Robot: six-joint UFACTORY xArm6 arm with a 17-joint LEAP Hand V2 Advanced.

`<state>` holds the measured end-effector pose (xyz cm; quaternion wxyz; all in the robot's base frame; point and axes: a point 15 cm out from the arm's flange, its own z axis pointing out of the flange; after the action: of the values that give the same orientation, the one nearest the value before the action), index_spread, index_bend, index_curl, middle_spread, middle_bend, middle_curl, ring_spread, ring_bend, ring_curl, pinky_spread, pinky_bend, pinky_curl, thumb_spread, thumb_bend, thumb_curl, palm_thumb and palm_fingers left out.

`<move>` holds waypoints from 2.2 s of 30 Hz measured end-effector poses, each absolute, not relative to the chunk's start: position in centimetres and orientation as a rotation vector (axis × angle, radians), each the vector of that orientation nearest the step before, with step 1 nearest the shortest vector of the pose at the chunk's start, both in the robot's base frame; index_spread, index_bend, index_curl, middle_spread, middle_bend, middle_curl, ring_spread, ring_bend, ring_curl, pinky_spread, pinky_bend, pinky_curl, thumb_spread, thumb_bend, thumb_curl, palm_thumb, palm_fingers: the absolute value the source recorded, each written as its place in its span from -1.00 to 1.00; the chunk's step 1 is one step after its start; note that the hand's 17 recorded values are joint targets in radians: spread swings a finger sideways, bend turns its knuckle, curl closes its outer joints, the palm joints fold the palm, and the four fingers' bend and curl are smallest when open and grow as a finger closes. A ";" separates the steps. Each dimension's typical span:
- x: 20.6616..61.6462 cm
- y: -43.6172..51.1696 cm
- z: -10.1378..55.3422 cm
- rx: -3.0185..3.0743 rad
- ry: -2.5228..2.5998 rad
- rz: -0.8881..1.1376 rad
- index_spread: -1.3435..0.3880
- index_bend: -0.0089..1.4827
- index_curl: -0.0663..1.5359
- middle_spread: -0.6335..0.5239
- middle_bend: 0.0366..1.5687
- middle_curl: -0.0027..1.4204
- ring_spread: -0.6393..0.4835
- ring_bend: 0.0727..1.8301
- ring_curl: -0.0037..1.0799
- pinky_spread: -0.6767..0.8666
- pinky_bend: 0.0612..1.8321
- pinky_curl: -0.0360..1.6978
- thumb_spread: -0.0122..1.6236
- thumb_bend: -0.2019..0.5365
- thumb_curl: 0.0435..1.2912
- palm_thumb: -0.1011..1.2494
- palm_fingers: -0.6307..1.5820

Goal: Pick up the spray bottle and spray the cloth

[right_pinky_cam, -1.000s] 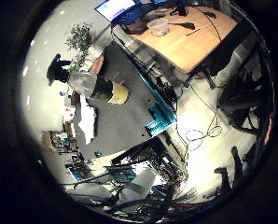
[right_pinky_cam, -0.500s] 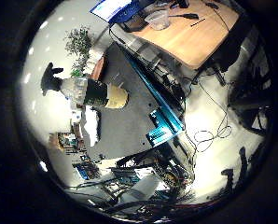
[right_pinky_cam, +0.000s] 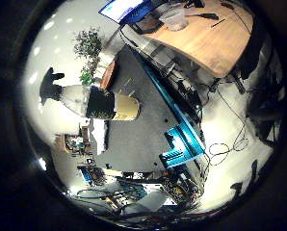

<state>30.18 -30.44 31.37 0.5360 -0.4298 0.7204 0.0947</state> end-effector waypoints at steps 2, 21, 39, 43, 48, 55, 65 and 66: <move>30.8 -30.2 31.0 -1.032 1.713 0.237 0.24 -0.79 -0.61 0.33 -0.79 -0.54 0.40 -0.78 -0.48 0.27 -0.71 -0.57 0.41 -0.51 -0.64 -0.10 -0.43; 35.2 -27.2 31.1 -1.119 1.670 0.250 0.24 -0.79 -0.61 0.33 -0.79 -0.53 0.40 -0.79 -0.49 0.27 -0.72 -0.57 0.41 -0.51 -0.63 -0.06 -0.42; 39.3 -23.4 31.0 -1.178 1.606 0.288 0.24 -0.79 -0.61 0.31 -0.78 -0.52 0.40 -0.78 -0.48 0.27 -0.72 -0.58 0.38 -0.51 -0.62 -0.06 -0.41; 40.3 -22.3 31.5 -1.182 1.577 0.296 0.24 -0.79 -0.61 0.31 -0.77 -0.52 0.40 -0.78 -0.48 0.27 -0.72 -0.58 0.37 -0.51 -0.62 -0.06 -0.41; 41.2 -21.2 31.7 -1.194 1.555 0.309 0.24 -0.79 -0.61 0.31 -0.77 -0.52 0.40 -0.77 -0.48 0.28 -0.71 -0.58 0.37 -0.51 -0.62 -0.07 -0.40; 41.8 -19.8 31.6 -1.198 1.535 0.333 0.24 -0.80 -0.62 0.31 -0.76 -0.52 0.40 -0.75 -0.48 0.28 -0.68 -0.57 0.37 -0.51 -0.61 -0.07 -0.39; 41.7 -18.3 30.6 -1.195 1.529 0.376 0.29 -0.81 -0.64 0.34 -0.67 -0.50 0.41 -0.62 -0.46 0.29 -0.64 -0.58 0.37 -0.51 -0.63 -0.08 -0.29; 41.6 -18.2 30.4 -1.193 1.529 0.379 0.30 -0.81 -0.64 0.33 -0.66 -0.49 0.40 -0.60 -0.45 0.29 -0.63 -0.58 0.37 -0.51 -0.63 -0.08 -0.28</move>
<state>41.60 -18.18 30.42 0.5505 -0.5041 0.6459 0.1602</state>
